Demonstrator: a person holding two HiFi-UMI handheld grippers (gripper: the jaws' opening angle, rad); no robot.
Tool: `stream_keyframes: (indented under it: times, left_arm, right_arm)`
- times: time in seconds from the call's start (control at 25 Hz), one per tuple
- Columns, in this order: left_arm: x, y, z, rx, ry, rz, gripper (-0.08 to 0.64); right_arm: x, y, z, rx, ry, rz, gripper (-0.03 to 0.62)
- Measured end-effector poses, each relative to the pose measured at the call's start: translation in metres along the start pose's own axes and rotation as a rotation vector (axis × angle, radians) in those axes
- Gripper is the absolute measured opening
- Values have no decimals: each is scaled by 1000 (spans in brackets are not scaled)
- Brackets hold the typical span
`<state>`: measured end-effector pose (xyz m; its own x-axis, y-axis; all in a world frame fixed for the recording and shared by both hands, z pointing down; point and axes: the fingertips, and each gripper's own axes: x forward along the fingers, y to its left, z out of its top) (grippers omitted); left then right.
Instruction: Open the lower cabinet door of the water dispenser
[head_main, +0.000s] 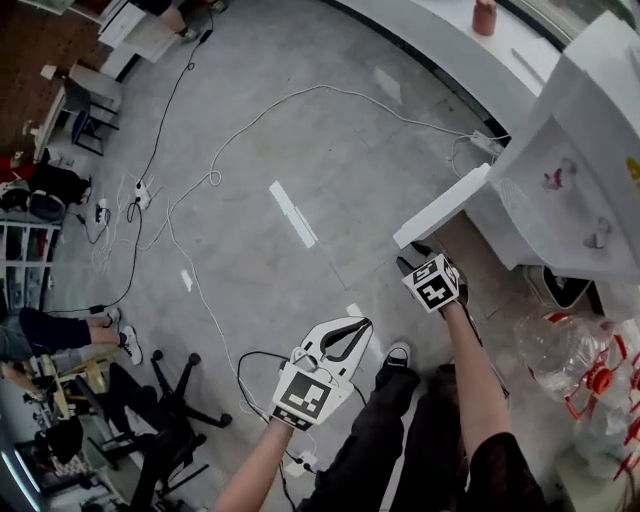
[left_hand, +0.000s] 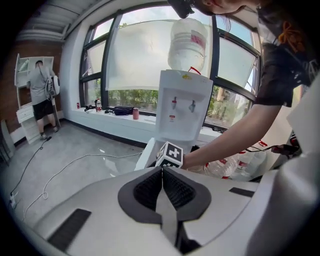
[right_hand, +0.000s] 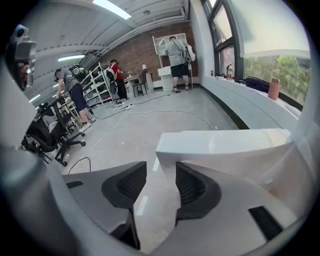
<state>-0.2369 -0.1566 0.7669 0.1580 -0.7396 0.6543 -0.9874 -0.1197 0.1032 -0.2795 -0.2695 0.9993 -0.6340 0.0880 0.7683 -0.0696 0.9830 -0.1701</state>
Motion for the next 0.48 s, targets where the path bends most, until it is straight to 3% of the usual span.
stream_keyframes:
  times: [0.28, 0.48]
  left_arm:
    - [-29, 30, -22, -62, 0, 63, 20]
    - [-38, 24, -12, -86, -7, 64, 20]
  right_arm:
    - [23, -1, 29, -19, 20, 5, 202]
    - [-2, 11, 29, -18, 46, 17, 222]
